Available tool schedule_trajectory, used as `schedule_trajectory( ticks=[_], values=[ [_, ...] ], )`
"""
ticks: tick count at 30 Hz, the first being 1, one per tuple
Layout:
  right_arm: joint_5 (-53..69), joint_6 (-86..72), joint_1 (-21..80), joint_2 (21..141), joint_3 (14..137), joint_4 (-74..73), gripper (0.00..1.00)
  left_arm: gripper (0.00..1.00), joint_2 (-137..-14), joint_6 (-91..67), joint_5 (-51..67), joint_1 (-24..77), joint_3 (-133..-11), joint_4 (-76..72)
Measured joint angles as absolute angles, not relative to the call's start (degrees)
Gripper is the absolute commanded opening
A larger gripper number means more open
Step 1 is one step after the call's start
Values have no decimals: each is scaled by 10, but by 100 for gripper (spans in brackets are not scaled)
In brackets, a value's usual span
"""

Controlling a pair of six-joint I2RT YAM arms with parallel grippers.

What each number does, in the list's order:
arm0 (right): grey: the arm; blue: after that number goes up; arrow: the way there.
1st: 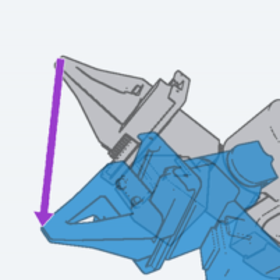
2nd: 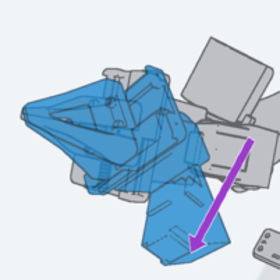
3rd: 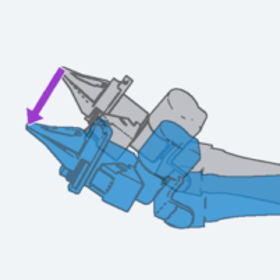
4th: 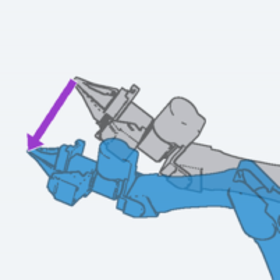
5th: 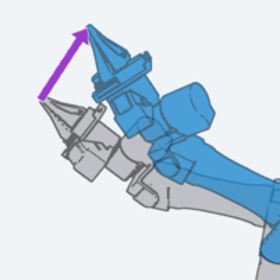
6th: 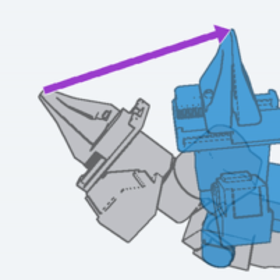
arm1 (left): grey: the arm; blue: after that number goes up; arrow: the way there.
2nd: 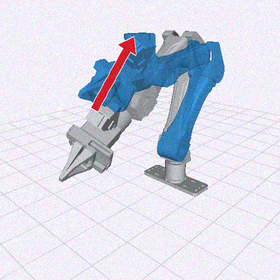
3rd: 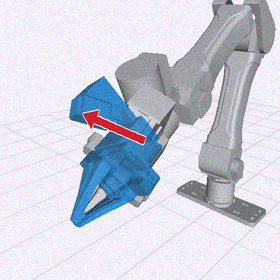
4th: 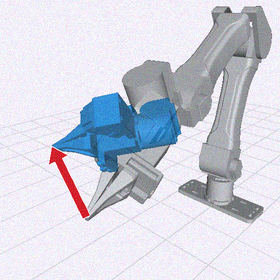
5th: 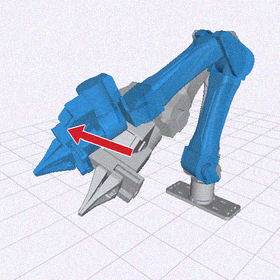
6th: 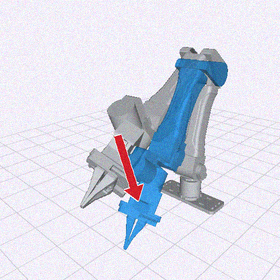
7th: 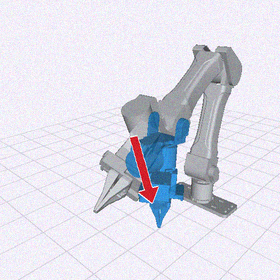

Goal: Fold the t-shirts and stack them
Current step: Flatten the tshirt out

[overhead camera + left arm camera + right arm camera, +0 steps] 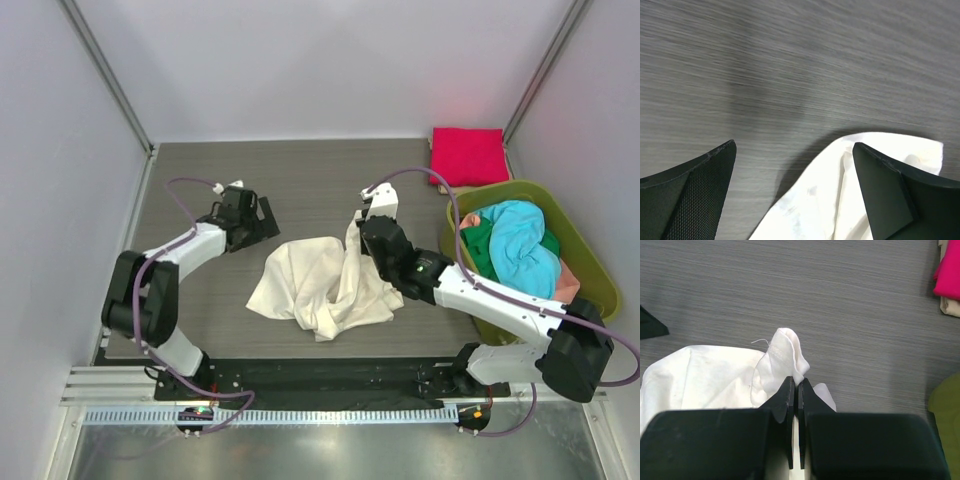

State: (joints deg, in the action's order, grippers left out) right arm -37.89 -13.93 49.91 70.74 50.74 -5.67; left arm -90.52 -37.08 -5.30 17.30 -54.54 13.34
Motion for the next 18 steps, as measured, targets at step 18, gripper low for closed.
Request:
schedule_trajectory(
  ticks=[18],
  values=[
    [-392,-172,489,729,500,-79,1,94,-1077,-298,13,320,-672,92]
  ],
)
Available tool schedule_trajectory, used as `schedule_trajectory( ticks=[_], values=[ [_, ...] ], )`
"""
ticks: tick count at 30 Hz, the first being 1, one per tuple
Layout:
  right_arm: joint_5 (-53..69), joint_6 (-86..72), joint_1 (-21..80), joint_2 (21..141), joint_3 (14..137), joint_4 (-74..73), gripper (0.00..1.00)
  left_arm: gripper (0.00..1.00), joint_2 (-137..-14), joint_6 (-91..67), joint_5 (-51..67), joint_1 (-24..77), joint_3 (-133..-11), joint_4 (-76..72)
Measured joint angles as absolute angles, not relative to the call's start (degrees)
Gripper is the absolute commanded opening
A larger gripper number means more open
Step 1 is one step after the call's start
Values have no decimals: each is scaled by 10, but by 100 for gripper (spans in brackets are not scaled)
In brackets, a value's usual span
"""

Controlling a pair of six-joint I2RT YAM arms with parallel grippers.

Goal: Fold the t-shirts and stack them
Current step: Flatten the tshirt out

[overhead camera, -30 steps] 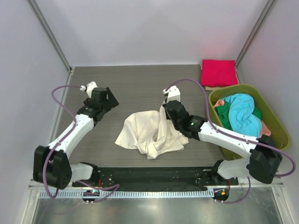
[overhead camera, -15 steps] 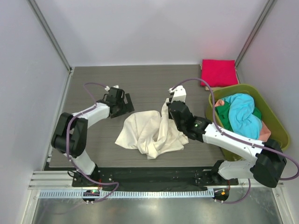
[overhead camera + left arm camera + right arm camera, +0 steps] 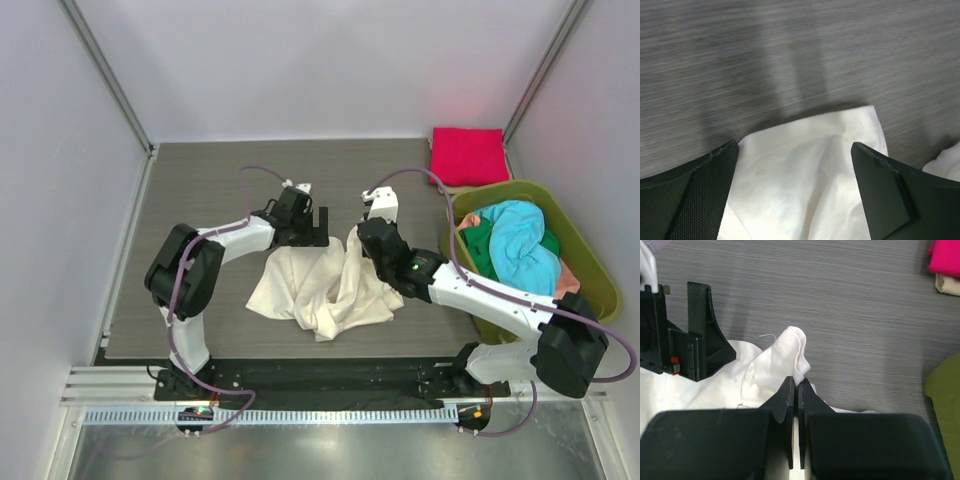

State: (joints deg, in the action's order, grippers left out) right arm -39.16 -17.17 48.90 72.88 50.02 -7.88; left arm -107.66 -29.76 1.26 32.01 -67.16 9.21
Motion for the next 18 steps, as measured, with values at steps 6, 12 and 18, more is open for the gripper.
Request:
schedule_trajectory(
  ticks=[6,12,18],
  values=[
    [-394,-183,470,729,492,-86,1,76,-1084,-287,39,333,-664,55],
    [-393,-189,453,729,484,-91,1,0,-1102,-270,77,344,-657,23],
    [-376,-201,430,731,484,-91,1,0,-1102,-270,82,351,-653,20]
  ],
)
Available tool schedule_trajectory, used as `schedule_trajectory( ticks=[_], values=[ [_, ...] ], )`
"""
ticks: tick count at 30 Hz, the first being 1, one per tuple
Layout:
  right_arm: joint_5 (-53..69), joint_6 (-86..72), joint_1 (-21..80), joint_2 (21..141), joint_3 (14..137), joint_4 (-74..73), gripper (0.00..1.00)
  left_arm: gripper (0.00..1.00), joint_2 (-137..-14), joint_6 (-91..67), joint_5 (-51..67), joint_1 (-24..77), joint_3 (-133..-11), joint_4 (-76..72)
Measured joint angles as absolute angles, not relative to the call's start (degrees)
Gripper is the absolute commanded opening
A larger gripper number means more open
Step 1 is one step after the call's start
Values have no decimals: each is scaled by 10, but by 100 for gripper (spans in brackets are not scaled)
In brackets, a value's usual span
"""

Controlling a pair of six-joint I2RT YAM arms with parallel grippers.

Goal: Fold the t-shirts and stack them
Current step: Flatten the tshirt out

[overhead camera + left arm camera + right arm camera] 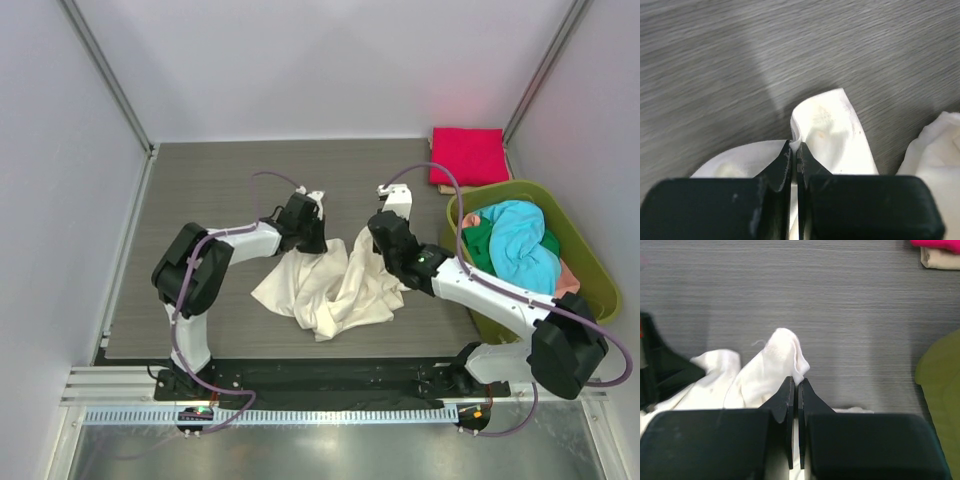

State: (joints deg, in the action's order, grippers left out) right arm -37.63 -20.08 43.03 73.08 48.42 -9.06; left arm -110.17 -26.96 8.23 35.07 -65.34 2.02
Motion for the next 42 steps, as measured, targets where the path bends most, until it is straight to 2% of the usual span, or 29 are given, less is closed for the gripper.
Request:
schedule_trajectory(
  ticks=[3,6,13,17,19,20,21,23,24,29,35,42],
  values=[
    [-351,-205,397,753,501,-94,1,0,-1075,-279,61,346,-656,67],
    [-330,-205,359,788,557,-114,1,0,-997,-283,16,340,-683,146],
    [-322,-183,308,797,746,-139,1,0,-689,-265,-123,317,-857,251],
    [-330,-172,307,765,778,-134,1,1,-528,-269,-207,317,-834,283],
    [-333,-171,308,750,776,-133,1,21,-447,-288,-256,316,-787,304],
    [-333,-171,308,745,771,-132,1,37,-419,-302,-277,315,-762,322],
    [-333,-171,308,743,764,-133,1,77,-399,-321,-297,314,-731,341],
    [-329,-174,308,745,747,-134,1,94,-383,-368,-322,314,-659,385],
    [-325,-176,308,747,737,-135,1,100,-384,-387,-326,314,-632,405],
    [-298,-186,309,765,694,-154,1,100,-401,-464,-314,314,-502,502],
    [-265,-199,309,766,673,-158,1,100,-389,-487,-320,314,-496,499],
    [-232,-210,309,766,634,-157,1,72,-462,-501,-283,314,-468,433]
  ],
)
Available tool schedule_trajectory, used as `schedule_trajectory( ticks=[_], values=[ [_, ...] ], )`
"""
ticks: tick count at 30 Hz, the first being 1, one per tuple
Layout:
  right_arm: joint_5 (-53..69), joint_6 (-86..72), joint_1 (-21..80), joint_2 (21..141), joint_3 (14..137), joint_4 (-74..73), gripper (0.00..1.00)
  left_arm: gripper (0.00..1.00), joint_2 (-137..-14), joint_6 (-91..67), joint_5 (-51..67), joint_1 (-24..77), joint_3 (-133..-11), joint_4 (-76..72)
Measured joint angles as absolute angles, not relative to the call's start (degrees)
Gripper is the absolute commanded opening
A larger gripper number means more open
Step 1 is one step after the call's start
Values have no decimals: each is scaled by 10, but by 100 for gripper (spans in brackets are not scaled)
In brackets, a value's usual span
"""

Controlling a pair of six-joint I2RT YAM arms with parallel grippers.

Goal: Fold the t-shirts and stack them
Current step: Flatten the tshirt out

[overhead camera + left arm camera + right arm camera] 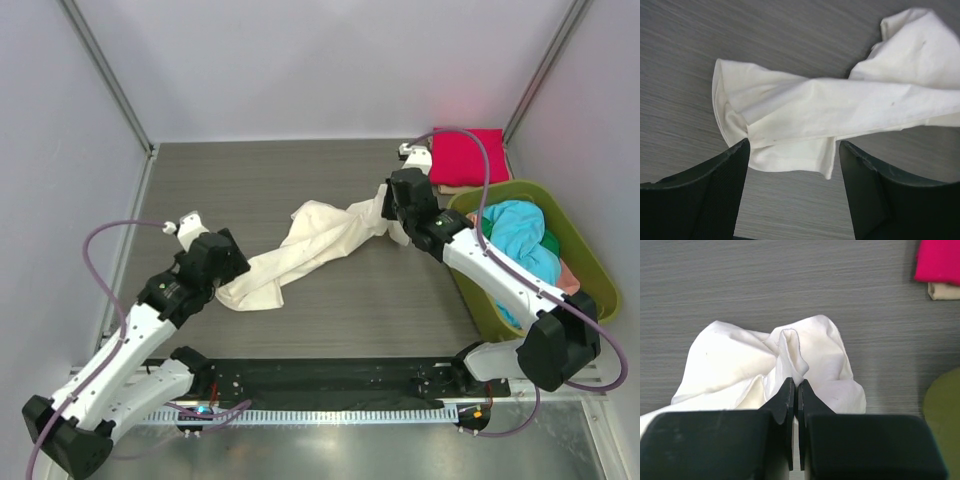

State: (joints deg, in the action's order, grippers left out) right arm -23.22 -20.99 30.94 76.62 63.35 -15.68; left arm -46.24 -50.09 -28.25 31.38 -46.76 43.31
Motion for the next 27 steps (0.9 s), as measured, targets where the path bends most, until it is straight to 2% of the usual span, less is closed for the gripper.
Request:
schedule_trajectory(
  ticks=[9,27],
  values=[
    [-222,-212,309,771,624,-153,1,72,-477,-508,-227,314,-337,372],
    [-218,-214,309,799,620,-150,1,78,-536,-505,-227,314,-293,287]
  ],
)
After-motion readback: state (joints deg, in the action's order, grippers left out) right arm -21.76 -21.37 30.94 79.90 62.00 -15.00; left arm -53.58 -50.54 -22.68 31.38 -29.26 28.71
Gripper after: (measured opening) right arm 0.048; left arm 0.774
